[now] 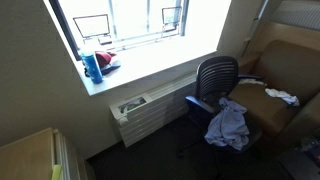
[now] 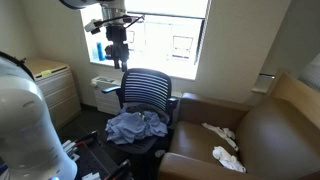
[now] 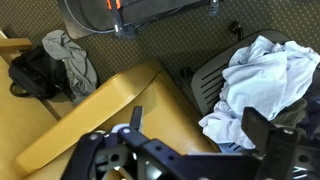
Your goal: Move the green t-shirt from the chair to the sofa
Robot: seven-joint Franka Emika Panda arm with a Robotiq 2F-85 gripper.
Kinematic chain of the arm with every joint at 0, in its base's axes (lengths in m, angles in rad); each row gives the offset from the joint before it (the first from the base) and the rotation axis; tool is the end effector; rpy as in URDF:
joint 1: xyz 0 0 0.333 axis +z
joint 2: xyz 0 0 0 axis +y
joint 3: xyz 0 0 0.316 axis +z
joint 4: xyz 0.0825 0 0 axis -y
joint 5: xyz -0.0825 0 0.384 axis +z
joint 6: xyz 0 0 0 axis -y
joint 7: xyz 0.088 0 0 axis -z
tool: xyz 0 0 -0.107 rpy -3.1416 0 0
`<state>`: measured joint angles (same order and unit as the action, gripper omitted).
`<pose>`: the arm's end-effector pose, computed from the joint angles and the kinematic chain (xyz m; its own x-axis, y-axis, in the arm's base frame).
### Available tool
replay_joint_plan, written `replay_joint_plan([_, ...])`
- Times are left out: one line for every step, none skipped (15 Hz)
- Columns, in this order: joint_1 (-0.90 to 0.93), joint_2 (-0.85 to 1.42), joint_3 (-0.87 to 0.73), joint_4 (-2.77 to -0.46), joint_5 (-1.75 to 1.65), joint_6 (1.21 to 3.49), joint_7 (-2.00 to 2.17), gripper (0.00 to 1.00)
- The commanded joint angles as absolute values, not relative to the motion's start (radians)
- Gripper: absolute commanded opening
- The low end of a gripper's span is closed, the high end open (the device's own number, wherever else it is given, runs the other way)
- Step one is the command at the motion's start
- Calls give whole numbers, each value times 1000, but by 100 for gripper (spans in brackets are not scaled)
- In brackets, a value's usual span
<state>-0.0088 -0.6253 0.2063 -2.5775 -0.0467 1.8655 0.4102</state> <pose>0.3426 0.0661 0.4530 0.9702 -0.2409 -0.0249 -0.2321 -0.9543 0.1882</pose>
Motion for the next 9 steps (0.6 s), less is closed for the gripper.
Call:
replay_joint_plan([-1, -624, 200, -2576, -51, 1864, 413, 100])
replay_joint_plan([-1, -624, 200, -2576, -51, 1864, 413, 100])
replay_joint_plan([-1, -624, 200, -2576, -51, 1864, 413, 100])
replay_joint_plan([-1, -624, 200, -2576, -51, 1864, 413, 100])
replay_joint_plan([7, -590, 213, -2579, -46, 1870, 416, 100])
replay_joint_plan([12, -567, 261, -2603, -71, 1943, 470, 100])
replay_joint_plan([25, -549, 292, -2617, -77, 1993, 500, 100])
replay_joint_plan([47, -541, 338, -2646, -90, 2091, 544, 100])
replay_joint_plan([72, -537, 374, -2657, -85, 2173, 584, 100])
